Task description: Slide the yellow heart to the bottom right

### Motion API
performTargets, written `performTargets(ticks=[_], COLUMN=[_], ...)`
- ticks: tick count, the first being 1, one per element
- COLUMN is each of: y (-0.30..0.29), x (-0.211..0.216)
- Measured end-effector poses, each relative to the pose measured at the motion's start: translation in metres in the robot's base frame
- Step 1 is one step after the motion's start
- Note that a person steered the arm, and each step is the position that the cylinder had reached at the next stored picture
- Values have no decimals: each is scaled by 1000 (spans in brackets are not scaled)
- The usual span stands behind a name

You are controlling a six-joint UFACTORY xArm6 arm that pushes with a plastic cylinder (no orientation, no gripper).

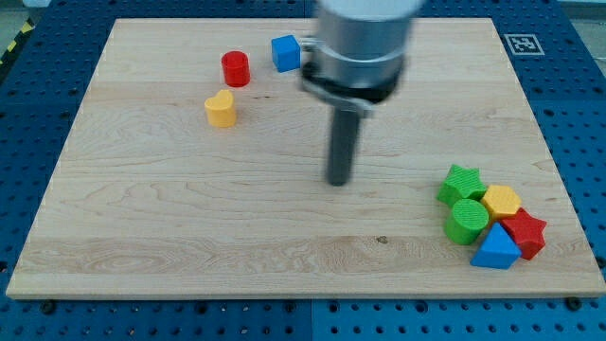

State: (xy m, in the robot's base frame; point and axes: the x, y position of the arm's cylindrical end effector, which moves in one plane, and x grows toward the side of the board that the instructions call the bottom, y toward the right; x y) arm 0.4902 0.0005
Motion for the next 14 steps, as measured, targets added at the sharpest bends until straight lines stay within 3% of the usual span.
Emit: performTargets(ticks=[2, 3, 6, 8, 11, 14], y=[-217, -221, -92, -70, -93, -116], x=[-55, -104, -116, -87, -12, 24])
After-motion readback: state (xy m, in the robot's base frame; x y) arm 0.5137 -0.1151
